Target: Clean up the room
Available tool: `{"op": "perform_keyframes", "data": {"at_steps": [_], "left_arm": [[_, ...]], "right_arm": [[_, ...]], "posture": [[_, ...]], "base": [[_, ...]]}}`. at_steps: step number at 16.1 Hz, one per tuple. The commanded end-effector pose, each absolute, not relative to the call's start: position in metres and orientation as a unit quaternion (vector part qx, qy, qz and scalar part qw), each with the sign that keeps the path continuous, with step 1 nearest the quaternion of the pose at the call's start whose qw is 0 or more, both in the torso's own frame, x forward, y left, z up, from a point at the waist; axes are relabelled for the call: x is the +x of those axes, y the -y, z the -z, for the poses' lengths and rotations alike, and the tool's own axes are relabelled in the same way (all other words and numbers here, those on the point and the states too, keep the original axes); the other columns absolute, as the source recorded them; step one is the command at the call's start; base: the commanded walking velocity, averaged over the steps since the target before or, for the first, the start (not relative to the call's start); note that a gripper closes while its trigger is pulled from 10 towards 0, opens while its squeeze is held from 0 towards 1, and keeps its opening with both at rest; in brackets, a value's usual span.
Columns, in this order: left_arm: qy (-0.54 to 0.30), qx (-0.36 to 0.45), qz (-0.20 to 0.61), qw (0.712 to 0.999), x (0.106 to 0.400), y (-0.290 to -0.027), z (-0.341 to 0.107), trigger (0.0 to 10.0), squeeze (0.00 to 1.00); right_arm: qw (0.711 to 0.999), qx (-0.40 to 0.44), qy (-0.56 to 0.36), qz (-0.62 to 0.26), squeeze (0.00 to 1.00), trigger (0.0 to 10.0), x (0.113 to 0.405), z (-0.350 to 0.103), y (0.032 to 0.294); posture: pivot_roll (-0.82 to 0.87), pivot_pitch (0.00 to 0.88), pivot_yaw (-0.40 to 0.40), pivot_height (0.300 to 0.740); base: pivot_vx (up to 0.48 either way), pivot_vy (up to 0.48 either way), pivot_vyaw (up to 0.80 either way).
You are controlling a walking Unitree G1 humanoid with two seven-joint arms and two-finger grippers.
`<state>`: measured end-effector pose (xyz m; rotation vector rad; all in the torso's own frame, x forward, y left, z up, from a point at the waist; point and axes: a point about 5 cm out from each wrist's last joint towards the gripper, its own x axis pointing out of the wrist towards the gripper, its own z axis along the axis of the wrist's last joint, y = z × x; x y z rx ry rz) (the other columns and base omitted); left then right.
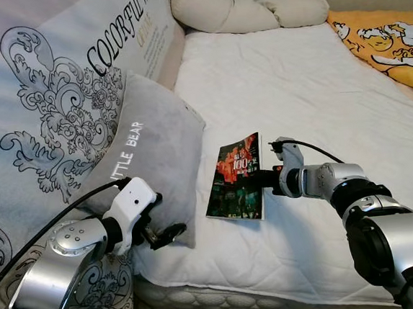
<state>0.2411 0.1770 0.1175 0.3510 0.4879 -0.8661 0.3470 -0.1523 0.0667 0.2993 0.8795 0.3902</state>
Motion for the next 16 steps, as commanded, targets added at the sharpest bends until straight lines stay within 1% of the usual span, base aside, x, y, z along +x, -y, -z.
{"op": "perform_keyframes", "data": {"at_steps": [1, 2, 3, 4, 7, 10, 12, 13, 14, 15, 16], "left_arm": [[-0.244, 0.169, 0.43, 0.852, 0.236, -0.174, -0.118, 10.0, 0.08], [-0.249, 0.169, 0.432, 0.85, 0.235, -0.174, -0.117, 10.0, 0.08], [-0.255, 0.169, 0.433, 0.848, 0.234, -0.175, -0.116, 10.0, 0.08], [-0.259, 0.169, 0.433, 0.847, 0.233, -0.175, -0.115, 10.0, 0.08], [-0.258, 0.162, 0.43, 0.85, 0.234, -0.175, -0.117, 10.0, 0.09], [-0.271, 0.16, 0.436, 0.843, 0.232, -0.176, -0.116, 10.0, 0.09], [-0.269, 0.162, 0.437, 0.843, 0.234, -0.176, -0.117, 10.0, 0.09], [-0.267, 0.163, 0.436, 0.844, 0.236, -0.175, -0.117, 10.0, 0.09], [-0.265, 0.163, 0.434, 0.846, 0.237, -0.175, -0.118, 10.0, 0.09], [-0.264, 0.163, 0.433, 0.846, 0.238, -0.175, -0.118, 10.0, 0.09], [-0.265, 0.162, 0.433, 0.846, 0.238, -0.175, -0.118, 10.0, 0.09]], "right_arm": [[0.886, 0.121, -0.407, -0.186, 0.39, 10.0, 0.355, -0.078, 0.157], [0.887, 0.119, -0.406, -0.186, 0.39, 10.0, 0.355, -0.079, 0.157], [0.888, 0.115, -0.405, -0.183, 0.87, 10.0, 0.356, -0.079, 0.158], [0.893, 0.106, -0.403, -0.172, 0.99, 10.0, 0.357, -0.079, 0.161], [0.909, 0.089, -0.389, -0.124, 1.0, 10.0, 0.359, -0.078, 0.171], [0.914, 0.079, -0.382, -0.113, 1.0, 10.0, 0.36, -0.079, 0.174], [0.923, 0.069, -0.369, -0.091, 1.0, 10.0, 0.362, -0.081, 0.182], [0.924, 0.062, -0.365, -0.095, 1.0, 10.0, 0.363, -0.083, 0.185], [0.918, 0.031, -0.363, -0.157, 1.0, 10.0, 0.362, -0.084, 0.18], [0.901, 0.005, -0.369, -0.228, 1.0, 10.0, 0.359, -0.082, 0.171], [0.887, -0.007, -0.376, -0.269, 1.0, 10.0, 0.355, -0.078, 0.164]], "posture": [[0.03, 0.0, 0.02, 0.74], [0.03, 0.0, 0.019, 0.74], [0.03, 0.0, 0.015, 0.74], [0.03, 0.0, 0.013, 0.74], [0.04, 0.0, 0.011, 0.74], [0.03, 0.0, 0.021, 0.74], [0.03, 0.0, 0.025, 0.74], [0.03, 0.0, 0.025, 0.74], [0.03, 0.0, 0.025, 0.74], [0.03, 0.0, 0.027, 0.74], [0.02, 0.0, 0.028, 0.74]], "base": [[0.0, 0.0, 0.0], [0.0, 0.0, 0.0], [0.0, 0.0, 0.0], [0.0, 0.0, 0.0], [0.0, 0.0, 0.0], [0.0, 0.0, 0.0], [0.0, 0.0, 0.0], [0.0, 0.0, 0.0], [0.0, 0.0, 0.0], [0.0, 0.0, 0.0], [0.0, 0.0, 0.0]]}}
